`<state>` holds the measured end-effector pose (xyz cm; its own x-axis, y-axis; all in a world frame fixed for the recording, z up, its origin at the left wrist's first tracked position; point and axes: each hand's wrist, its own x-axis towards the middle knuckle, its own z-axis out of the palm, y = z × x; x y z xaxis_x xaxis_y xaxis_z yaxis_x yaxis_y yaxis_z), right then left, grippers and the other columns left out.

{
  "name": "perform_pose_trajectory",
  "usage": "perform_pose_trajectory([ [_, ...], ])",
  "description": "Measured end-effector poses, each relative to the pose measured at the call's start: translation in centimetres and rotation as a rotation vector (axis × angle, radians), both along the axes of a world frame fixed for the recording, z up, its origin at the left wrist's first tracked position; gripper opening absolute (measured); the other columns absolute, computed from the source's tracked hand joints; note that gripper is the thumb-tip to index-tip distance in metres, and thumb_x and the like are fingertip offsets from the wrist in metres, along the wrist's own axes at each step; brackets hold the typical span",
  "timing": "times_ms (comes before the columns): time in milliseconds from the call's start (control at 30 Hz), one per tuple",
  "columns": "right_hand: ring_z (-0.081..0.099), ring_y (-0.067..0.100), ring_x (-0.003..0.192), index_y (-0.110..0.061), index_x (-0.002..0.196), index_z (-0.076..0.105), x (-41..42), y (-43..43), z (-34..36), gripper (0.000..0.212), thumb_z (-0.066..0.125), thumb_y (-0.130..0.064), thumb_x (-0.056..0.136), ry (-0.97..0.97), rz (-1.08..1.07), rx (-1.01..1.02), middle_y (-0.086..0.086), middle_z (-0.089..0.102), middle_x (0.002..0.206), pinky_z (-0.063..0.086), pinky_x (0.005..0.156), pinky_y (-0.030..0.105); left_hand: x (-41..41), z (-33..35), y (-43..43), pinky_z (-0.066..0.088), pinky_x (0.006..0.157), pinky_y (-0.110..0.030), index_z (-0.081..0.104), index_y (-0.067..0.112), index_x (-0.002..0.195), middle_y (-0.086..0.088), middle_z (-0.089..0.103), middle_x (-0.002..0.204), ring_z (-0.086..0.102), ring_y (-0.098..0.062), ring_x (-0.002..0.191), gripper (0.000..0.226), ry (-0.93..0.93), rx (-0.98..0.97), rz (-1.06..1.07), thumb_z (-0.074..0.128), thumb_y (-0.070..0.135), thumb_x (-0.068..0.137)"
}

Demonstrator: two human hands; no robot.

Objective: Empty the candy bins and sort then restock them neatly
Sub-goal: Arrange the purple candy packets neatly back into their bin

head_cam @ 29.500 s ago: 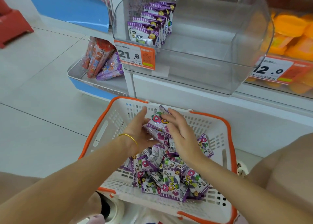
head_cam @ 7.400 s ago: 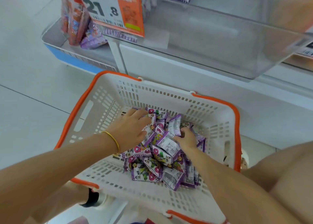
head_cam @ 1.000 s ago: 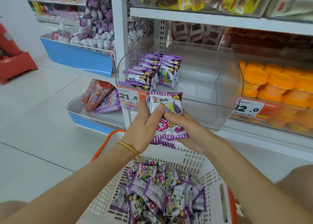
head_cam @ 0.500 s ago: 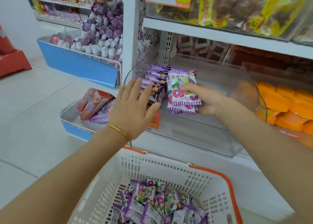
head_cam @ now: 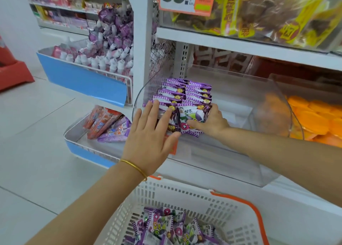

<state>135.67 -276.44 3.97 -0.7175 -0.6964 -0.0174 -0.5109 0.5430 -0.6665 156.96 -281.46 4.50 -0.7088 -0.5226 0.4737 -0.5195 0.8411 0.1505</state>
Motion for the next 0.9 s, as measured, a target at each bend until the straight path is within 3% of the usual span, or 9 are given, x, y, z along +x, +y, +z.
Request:
perform_pose_trajectory([
  [167, 0.055, 0.026, 0.113, -0.009, 0.127, 0.036, 0.7, -1.5, -0.1, 0.075, 0.082, -0.028, 0.072, -0.237, -0.032, -0.174, 0.008, 0.053, 0.125, 0.049, 0.094, 0.042, -0.1, -0.1, 0.0, 0.000, 0.114, -0.037, 0.045, 0.013, 0.141, -0.019, 0.034, 0.150, 0.027, -0.035, 0.141, 0.075, 0.006, 0.004, 0.000, 0.007, 0.059, 0.096],
  [233, 0.058, 0.022, 0.103, -0.009, 0.123, 0.046, 1.0, -1.9, -0.3, 0.069, 0.084, -0.029, 0.069, -0.271, -0.018, -0.071, 0.007, 0.059, 0.119, 0.053, 0.082, 0.036, -0.1, 0.0, 0.0, 0.000, 0.114, -0.036, 0.044, 0.013, 0.141, -0.018, 0.033, 0.150, 0.026, -0.034, 0.141, 0.076, 0.008, 0.012, -0.004, 0.006, 0.060, 0.095],
  [400, 0.051, 0.019, 0.074, -0.012, 0.115, 0.056, 0.9, -1.6, 0.2, 0.065, 0.086, -0.036, 0.063, -0.334, 0.006, 0.112, 0.005, 0.060, 0.099, 0.040, 0.049, 0.024, -0.1, 0.0, 0.0, 0.002, 0.114, -0.037, 0.043, 0.014, 0.142, -0.018, 0.033, 0.150, 0.026, -0.034, 0.142, 0.076, 0.014, 0.015, 0.000, 0.006, 0.060, 0.094],
  [500, 0.062, 0.023, 0.091, -0.013, 0.116, 0.056, 0.6, -1.7, 0.1, 0.070, 0.090, -0.031, 0.057, -0.406, 0.011, 0.122, 0.006, 0.064, 0.110, 0.056, 0.063, 0.033, -0.1, 0.0, -0.1, -0.002, 0.113, -0.035, 0.044, 0.014, 0.142, -0.019, 0.033, 0.150, 0.027, -0.034, 0.141, 0.075, 0.014, 0.007, -0.005, 0.007, 0.060, 0.095],
  [567, 0.061, 0.024, 0.100, -0.012, 0.117, 0.055, 0.8, -1.8, 0.3, 0.069, 0.089, -0.027, 0.059, -0.442, 0.014, 0.127, 0.007, 0.064, 0.114, 0.056, 0.070, 0.034, -0.1, -0.1, -0.1, -0.002, 0.114, -0.035, 0.042, 0.015, 0.143, -0.018, 0.032, 0.151, 0.025, -0.034, 0.142, 0.075, 0.004, 0.013, -0.007, 0.007, 0.060, 0.094],
  [667, 0.060, 0.019, 0.090, -0.011, 0.115, 0.057, 1.4, -1.1, 1.5, 0.056, 0.085, -0.020, 0.068, -0.528, 0.028, 0.136, 0.006, 0.066, 0.108, 0.050, 0.065, 0.027, 0.0, -0.1, -0.2, 0.002, 0.116, -0.038, 0.036, 0.018, 0.146, -0.014, 0.025, 0.154, 0.018, -0.030, 0.145, 0.077, 0.001, 0.042, -0.025, 0.004, 0.063, 0.092],
  [767, 0.055, 0.015, 0.076, -0.011, 0.095, 0.054, 1.8, 1.1, 3.7, 0.031, 0.079, -0.013, 0.076, -0.569, 0.046, 0.129, 0.000, 0.058, 0.079, 0.049, 0.066, 0.026, 0.4, 0.0, -0.3, 0.007, 0.116, -0.040, 0.035, 0.019, 0.146, -0.013, 0.023, 0.155, 0.015, -0.029, 0.145, 0.073, 0.022, 0.049, -0.064, 0.010, 0.061, 0.093],
  [833, 0.054, 0.019, 0.092, -0.013, 0.110, 0.047, 2.1, 3.2, 5.5, 0.045, 0.078, -0.011, 0.077, -0.477, 0.048, 0.064, 0.000, 0.053, 0.089, 0.050, 0.072, 0.031, 0.8, 0.4, -0.1, 0.009, 0.117, -0.038, 0.037, 0.018, 0.145, -0.014, 0.024, 0.155, 0.016, -0.030, 0.145, 0.067, 0.055, 0.033, -0.094, 0.017, 0.056, 0.094],
  [900, 0.055, 0.021, 0.101, -0.005, 0.133, 0.041, 3.0, 6.1, 7.4, 0.066, 0.076, -0.010, 0.078, -0.285, 0.071, -0.064, 0.008, 0.054, 0.116, 0.050, 0.066, 0.030, 1.3, 1.0, 0.7, 0.012, 0.116, -0.035, 0.042, 0.014, 0.142, -0.016, 0.029, 0.153, 0.022, -0.032, 0.142, 0.058, 0.110, -0.014, -0.156, 0.028, 0.047, 0.096],
])
